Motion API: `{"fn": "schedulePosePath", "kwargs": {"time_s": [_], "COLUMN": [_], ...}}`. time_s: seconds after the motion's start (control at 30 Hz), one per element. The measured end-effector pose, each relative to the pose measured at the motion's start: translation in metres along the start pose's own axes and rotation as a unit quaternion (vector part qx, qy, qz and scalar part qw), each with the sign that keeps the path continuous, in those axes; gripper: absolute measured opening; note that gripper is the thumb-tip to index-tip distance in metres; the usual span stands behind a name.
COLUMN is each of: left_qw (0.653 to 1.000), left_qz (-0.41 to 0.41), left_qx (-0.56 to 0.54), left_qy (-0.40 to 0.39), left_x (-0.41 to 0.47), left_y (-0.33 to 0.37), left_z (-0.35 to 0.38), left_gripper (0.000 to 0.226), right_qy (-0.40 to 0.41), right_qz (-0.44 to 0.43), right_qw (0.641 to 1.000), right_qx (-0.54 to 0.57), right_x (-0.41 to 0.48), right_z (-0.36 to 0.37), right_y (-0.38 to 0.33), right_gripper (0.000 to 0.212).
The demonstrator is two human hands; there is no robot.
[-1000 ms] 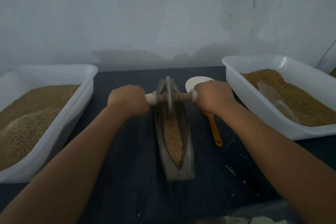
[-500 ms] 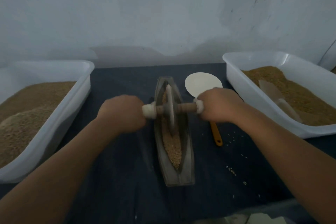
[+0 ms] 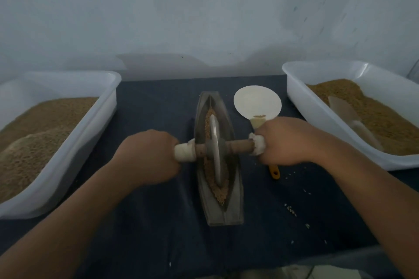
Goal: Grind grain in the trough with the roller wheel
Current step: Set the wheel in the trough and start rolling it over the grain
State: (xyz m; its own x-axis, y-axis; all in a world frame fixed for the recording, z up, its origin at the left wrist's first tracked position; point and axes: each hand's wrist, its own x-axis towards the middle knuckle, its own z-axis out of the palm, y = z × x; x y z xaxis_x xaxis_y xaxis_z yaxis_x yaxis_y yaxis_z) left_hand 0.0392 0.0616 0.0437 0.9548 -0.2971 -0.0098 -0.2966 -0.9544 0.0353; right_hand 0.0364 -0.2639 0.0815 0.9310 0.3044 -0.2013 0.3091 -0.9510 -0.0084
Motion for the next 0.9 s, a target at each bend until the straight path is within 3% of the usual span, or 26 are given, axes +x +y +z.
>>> {"fn": "schedulePosePath", "kwargs": {"time_s": [0.07,0.17,0.23,0.33,0.47,0.53,0.67,0.8,0.9], "left_qw": [0.999,0.996,0.994,0.997,0.999,0.999,0.999,0.995,0.995], "left_qz": [-0.032,-0.08,-0.092,-0.07,0.019,0.039,-0.002,-0.057,-0.048], "left_qx": [0.001,-0.02,-0.038,-0.025,0.004,0.009,0.031,0.036,0.046], "left_qy": [0.013,0.031,0.038,0.025,-0.04,-0.031,0.022,0.075,0.072], "left_x": [0.021,0.064,0.077,0.067,0.024,0.009,0.029,0.082,0.091], "left_y": [0.001,0.002,0.004,0.004,0.0,-0.001,0.0,0.002,0.006], "left_z": [0.0,-0.009,-0.014,-0.016,-0.011,-0.008,-0.003,-0.021,-0.029], "left_gripper": [0.021,0.022,0.018,0.016,0.016,0.019,0.022,0.026,0.028], "right_qy": [0.045,0.202,0.24,0.189,-0.069,-0.097,0.059,0.229,0.221], "right_qz": [0.013,0.047,0.06,0.049,0.028,0.015,0.038,0.084,0.107], "right_qw": [0.999,0.975,0.96,0.976,0.997,0.995,0.997,0.968,0.967], "right_qx": [-0.021,-0.082,-0.129,-0.096,0.015,0.035,-0.027,-0.049,-0.067], "right_x": [0.021,0.061,0.074,0.073,0.031,0.012,0.026,0.068,0.078], "right_z": [-0.005,-0.01,-0.014,-0.019,-0.01,-0.001,0.007,0.005,-0.003], "right_y": [-0.002,-0.003,-0.004,-0.003,0.001,0.003,0.003,-0.001,-0.003], "right_gripper": [0.018,0.024,0.018,0.017,0.013,0.016,0.024,0.029,0.024]}}
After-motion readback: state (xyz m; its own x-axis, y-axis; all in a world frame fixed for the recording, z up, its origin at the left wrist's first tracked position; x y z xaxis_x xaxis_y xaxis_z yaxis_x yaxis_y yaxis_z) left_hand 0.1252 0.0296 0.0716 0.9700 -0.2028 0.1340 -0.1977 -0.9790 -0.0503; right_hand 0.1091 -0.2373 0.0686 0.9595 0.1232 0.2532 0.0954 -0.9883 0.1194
